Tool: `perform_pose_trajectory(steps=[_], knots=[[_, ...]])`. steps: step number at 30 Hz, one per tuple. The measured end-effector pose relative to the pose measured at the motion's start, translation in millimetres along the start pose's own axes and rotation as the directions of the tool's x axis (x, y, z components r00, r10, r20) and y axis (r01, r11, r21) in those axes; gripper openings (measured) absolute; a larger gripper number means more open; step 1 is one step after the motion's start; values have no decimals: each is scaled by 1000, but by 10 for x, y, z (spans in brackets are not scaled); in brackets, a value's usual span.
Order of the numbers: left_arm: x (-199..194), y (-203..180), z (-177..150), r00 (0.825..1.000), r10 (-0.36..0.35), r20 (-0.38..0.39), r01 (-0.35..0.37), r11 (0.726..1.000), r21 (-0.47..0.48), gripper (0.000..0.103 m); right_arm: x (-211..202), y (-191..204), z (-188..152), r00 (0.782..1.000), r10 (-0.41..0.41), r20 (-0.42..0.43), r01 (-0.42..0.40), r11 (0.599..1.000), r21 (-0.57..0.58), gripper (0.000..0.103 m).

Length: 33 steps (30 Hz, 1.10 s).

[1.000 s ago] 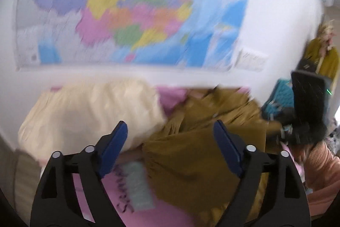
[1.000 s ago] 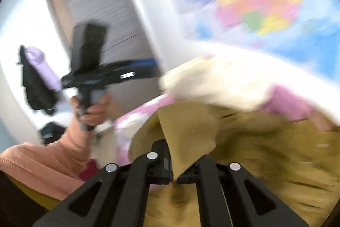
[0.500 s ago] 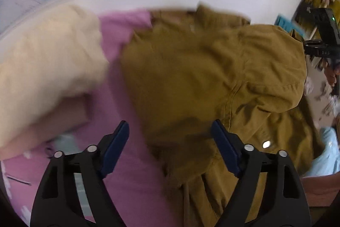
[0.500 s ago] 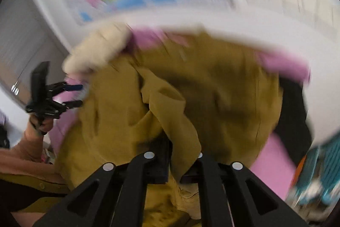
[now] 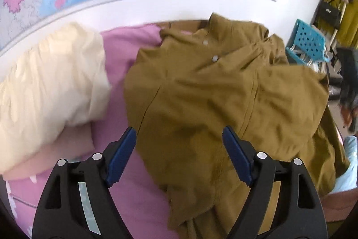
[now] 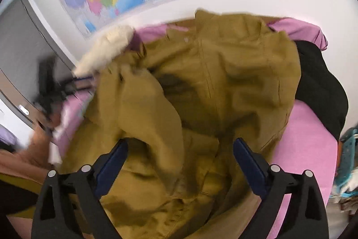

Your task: Fold large clothes

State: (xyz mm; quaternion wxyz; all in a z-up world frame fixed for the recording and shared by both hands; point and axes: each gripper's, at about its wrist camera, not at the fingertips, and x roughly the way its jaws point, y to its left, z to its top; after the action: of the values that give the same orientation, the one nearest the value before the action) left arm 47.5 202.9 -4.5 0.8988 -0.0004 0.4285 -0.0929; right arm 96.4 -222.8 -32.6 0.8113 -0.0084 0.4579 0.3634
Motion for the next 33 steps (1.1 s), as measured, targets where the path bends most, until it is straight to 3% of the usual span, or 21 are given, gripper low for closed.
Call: perform_pose_trajectory(steps=[1, 3, 7, 9, 11, 12, 14, 15, 17, 18, 20, 23, 24, 26, 27, 28, 31, 33], knots=[[53, -35, 44, 1000, 11, -4, -11, 1000, 10, 79, 53, 26, -12, 1000, -25, -17, 24, 1000, -16, 48], [152, -112, 86, 999, 35, -15, -34, 999, 31, 79, 38, -47, 43, 997, 67, -30, -66, 997, 42, 12], [384, -183, 168, 996, 79, -32, -78, 996, 40, 79, -361, -268, 336, 991, 102, 83, -111, 987, 119, 10], [426, -184, 196, 996, 87, -17, -87, 996, 26, 79, -510, -514, 491, 989, 87, 116, -108, 976, 191, 15], [459, -180, 208, 992, 123, -19, -122, 992, 18, 79, -525, -740, 564, 996, 4, 87, -28, 963, 266, 40], [499, -193, 208, 989, 146, -26, -146, 989, 22, 79, -493, -864, 579, 997, -40, 59, 19, 950, 312, 65], [544, -224, 186, 983, 179, -31, -178, 983, 42, 80, -488, -1038, 550, 994, -102, 50, 76, 927, 367, 62], [556, -235, 177, 981, 189, -32, -187, 981, 49, 81, -506, -1066, 508, 995, -67, 74, 34, 927, 374, 62], [579, -255, 161, 977, 212, -33, -210, 976, 56, 81, -547, -1019, 416, 989, 26, 142, -75, 934, 349, 70], [576, -254, 163, 976, 213, -34, -211, 976, 53, 81, -560, -928, 360, 986, 50, 159, -97, 947, 305, 79], [576, -249, 175, 976, 213, -36, -211, 976, 43, 81, -547, -733, 240, 984, 42, 174, -81, 972, 222, 86], [575, -234, 183, 979, 200, -30, -200, 980, 20, 81, -354, -508, 58, 989, -3, 150, -16, 991, 130, 86], [573, -227, 180, 981, 195, -26, -194, 981, 13, 81, -256, -463, 34, 988, -59, 141, 43, 992, 115, 84], [558, -209, 161, 983, 185, -20, -185, 983, -2, 81, -58, -444, 49, 990, -96, 102, 84, 989, 119, 50], [551, -198, 154, 983, 181, -21, -181, 983, -10, 81, -20, -460, 68, 992, -86, 97, 73, 989, 125, 22], [547, -180, 154, 985, 173, -20, -174, 985, -19, 81, -49, -454, 83, 992, -58, 111, 44, 991, 126, 15], [468, -139, 157, 986, 169, -6, -169, 985, -41, 80, -375, -434, 187, 981, 9, 196, -35, 991, 128, 12], [414, -114, 170, 983, 182, 12, -182, 982, -49, 80, -706, -553, 253, 955, 88, 283, -145, 972, 188, 11]])
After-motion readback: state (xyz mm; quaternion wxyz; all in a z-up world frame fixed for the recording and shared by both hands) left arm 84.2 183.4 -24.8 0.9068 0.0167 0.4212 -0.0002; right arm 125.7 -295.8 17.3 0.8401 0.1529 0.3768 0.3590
